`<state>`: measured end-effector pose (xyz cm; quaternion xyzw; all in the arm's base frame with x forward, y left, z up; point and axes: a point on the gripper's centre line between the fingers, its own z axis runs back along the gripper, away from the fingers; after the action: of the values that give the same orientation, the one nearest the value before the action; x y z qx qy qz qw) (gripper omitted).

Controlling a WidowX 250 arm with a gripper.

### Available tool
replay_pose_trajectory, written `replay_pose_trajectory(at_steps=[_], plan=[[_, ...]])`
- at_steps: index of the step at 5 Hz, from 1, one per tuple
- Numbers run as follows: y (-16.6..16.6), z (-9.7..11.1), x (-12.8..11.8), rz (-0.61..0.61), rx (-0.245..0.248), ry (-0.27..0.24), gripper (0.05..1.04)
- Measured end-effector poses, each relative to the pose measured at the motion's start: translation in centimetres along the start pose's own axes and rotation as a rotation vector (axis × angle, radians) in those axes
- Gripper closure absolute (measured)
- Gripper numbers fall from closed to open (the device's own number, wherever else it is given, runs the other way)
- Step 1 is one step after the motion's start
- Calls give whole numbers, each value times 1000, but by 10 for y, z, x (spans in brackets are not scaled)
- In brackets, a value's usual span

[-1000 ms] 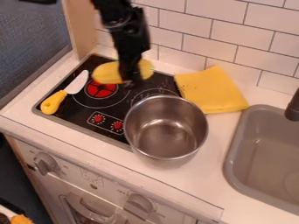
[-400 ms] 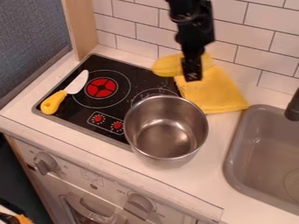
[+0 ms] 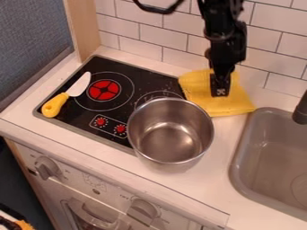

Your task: Moved the yellow object to put on the yellow cloth

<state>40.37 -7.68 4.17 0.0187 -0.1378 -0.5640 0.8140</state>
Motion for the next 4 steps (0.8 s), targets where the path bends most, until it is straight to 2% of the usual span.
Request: replay_pose_trajectory(at_steps=[1,2,3,4], plan=[[3,-11,0,-7,2,16,429],[0,-24,-1,10,3,42,352],[-1,-25,-3,43,19,54,100],[-1,-25,-5,50,20,64,83]])
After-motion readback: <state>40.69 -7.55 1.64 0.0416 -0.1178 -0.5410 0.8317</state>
